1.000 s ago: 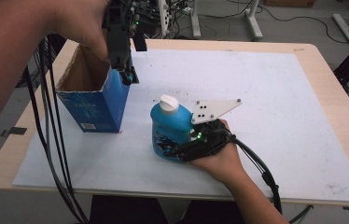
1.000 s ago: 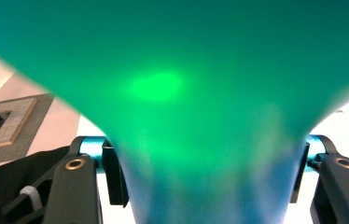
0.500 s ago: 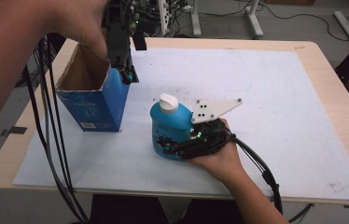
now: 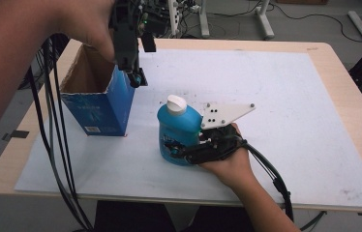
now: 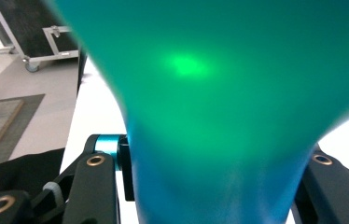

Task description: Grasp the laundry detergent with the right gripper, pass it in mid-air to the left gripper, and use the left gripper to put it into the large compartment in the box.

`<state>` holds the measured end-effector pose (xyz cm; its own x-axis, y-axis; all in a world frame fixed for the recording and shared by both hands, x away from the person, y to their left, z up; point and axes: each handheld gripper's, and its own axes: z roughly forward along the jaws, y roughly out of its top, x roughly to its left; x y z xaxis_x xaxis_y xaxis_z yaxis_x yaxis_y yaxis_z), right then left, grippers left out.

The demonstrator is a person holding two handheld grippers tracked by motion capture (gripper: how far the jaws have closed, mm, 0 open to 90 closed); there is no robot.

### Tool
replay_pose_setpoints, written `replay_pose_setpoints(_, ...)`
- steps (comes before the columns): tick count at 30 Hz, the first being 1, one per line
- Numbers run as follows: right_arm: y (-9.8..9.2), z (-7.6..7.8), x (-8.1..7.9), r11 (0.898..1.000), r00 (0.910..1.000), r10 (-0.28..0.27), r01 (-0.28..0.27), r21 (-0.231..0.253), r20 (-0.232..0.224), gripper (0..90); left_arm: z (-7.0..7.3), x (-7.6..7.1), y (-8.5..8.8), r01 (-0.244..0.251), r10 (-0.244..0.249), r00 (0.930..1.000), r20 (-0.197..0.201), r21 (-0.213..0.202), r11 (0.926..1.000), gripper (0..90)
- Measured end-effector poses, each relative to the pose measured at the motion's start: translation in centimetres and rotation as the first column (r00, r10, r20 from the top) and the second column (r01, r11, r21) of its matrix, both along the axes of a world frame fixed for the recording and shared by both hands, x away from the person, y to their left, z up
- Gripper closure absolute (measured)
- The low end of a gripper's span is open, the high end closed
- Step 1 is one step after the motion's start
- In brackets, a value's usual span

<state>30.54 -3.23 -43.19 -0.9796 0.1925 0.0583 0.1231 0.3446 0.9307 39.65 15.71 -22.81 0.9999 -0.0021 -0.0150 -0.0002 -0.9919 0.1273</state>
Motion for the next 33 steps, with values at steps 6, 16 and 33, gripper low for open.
replay_pose_setpoints(6,-0.4,0.8,0.3,1.000,1.0000,0.002,-0.002,-0.007,0.005,46.6,0.0,0.1,0.1,-0.008,0.008,0.9999,-0.009,0.006,1.0000,1.8)
replay_pose_setpoints(16,-0.7,3.2,1.2,0.999,0.9985,0.030,-0.028,-0.045,0.046,46.5,1.0,-0.9,-0.3,-0.001,0.001,0.9999,-0.016,-0.010,1.0000,1.8)
replay_pose_setpoints(33,0.4,6.9,3.6,0.993,0.9949,0.101,-0.101,-0.063,-0.001,46.6,2.5,-3.3,-2.4,0.038,-0.038,0.9990,-0.024,0.008,0.9993,1.8)
